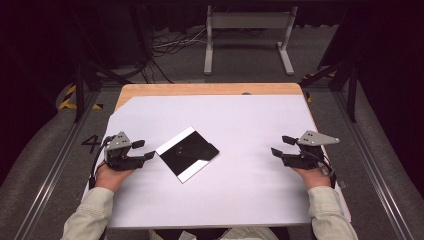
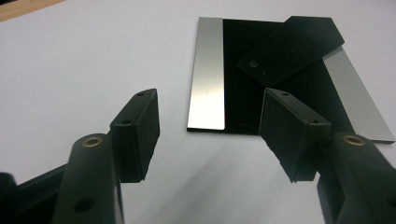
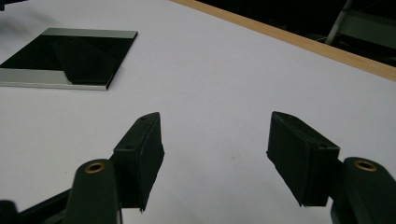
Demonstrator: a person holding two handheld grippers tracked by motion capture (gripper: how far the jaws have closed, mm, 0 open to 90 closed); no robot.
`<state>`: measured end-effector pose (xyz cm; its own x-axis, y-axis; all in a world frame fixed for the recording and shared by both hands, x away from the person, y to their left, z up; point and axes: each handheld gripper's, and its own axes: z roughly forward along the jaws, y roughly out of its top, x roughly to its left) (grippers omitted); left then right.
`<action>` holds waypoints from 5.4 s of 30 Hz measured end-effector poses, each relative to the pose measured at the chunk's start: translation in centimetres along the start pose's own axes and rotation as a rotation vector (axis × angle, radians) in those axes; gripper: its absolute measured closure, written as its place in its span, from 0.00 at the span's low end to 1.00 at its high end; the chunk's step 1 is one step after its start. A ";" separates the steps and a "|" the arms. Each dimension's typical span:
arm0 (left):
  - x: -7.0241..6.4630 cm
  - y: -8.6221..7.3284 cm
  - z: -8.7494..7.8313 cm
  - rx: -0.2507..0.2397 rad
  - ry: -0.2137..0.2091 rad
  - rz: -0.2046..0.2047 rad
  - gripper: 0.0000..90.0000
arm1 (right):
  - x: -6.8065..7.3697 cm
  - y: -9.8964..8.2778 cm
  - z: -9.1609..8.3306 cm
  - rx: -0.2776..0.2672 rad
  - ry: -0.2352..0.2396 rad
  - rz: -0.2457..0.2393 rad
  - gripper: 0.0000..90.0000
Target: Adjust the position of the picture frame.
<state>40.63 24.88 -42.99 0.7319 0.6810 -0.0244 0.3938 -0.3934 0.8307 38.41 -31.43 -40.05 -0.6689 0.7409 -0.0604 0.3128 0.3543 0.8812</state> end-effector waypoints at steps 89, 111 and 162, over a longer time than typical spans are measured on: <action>1.7 2.9 4.7 0.272 0.089 -0.163 1.00 | 2.6 1.8 0.1 0.118 0.095 -0.018 0.99; 1.2 2.8 5.1 0.394 -0.004 -0.178 1.00 | 3.4 2.3 2.6 0.141 0.129 -0.030 0.99; -3.7 8.8 12.1 0.254 -0.017 0.032 1.00 | 3.1 0.8 0.1 0.134 0.103 -0.013 0.99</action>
<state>48.08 11.40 -42.37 0.7545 0.6562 -0.0114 0.4959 -0.5587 0.6647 36.66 -28.78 -39.62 -0.7369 0.6758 -0.0167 0.3864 0.4413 0.8099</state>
